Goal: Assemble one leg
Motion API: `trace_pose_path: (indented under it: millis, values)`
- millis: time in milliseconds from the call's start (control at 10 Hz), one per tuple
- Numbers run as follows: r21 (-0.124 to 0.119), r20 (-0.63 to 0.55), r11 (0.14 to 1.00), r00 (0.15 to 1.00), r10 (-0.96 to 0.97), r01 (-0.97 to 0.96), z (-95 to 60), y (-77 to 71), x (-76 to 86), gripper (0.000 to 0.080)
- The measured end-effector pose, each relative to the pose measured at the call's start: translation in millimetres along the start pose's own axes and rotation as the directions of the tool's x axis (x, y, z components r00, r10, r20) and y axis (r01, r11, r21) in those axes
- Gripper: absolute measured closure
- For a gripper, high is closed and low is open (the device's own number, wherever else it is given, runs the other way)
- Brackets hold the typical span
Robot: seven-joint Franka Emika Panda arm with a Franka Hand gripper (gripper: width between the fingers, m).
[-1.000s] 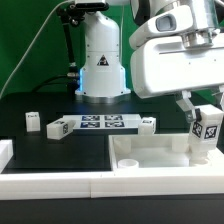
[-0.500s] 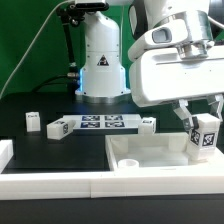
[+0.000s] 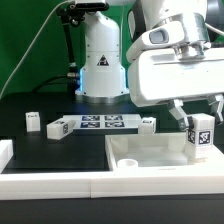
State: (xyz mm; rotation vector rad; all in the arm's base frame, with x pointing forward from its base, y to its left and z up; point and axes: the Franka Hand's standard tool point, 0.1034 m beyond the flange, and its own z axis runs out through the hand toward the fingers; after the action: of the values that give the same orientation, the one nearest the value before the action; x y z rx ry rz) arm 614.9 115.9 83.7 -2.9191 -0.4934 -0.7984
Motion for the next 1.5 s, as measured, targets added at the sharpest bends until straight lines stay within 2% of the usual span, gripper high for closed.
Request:
trace_pose_path:
  millis: [100,200,300,600,800,1000,1100,1200,1300,1400,1500]
  values:
    - [0.000,0.000,1.000,1.000,0.000,0.000,0.0,0.0,0.0,0.0291]
    - [0.000,0.000,1.000,1.000,0.000,0.000,0.0,0.0,0.0,0.0176]
    - [0.000,0.000,1.000,1.000,0.000,0.000,0.0,0.0,0.0,0.0158]
    - [0.000,0.000,1.000,1.000,0.000,0.000,-0.7,0.2,0.0,0.0151]
    - [-0.005,-0.004,1.000,1.000,-0.001,0.001,-9.0,1.9,1.5,0.0150]
    - [0.013,0.045,1.000,0.999,-0.006,0.005,-7.4,-2.6,-0.6,0.0150]
    - [0.010,0.039,1.000,0.999,-0.005,0.005,-7.5,-1.5,1.0,0.0150]
    - [0.031,0.111,0.999,0.994,0.021,-0.024,-4.3,-7.5,-5.4,0.0150]
    - [0.054,0.229,0.997,0.972,0.048,-0.062,-3.6,-14.5,-3.7,0.0150]
    - [0.066,0.311,0.995,0.949,0.045,-0.069,-5.2,-12.3,3.6,0.0150]
    - [0.076,0.400,0.994,0.916,0.043,-0.080,-7.5,-8.9,4.3,0.0150]
